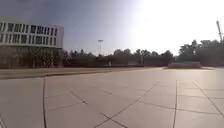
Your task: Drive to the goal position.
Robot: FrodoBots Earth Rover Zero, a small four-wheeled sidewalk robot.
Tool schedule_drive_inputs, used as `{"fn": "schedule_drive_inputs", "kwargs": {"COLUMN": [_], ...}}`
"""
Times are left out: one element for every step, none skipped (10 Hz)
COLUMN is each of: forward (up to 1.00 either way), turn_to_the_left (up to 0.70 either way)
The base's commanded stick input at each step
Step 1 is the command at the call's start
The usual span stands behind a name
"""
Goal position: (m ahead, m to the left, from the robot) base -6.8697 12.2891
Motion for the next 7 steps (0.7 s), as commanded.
{"fn": "schedule_drive_inputs", "kwargs": {"forward": [0.07, 0.06, 0.07, 0.06, 0.06, 0.06, 0.07], "turn_to_the_left": [-0.05, -0.05, -0.05, -0.04, -0.05, -0.04, -0.05]}}
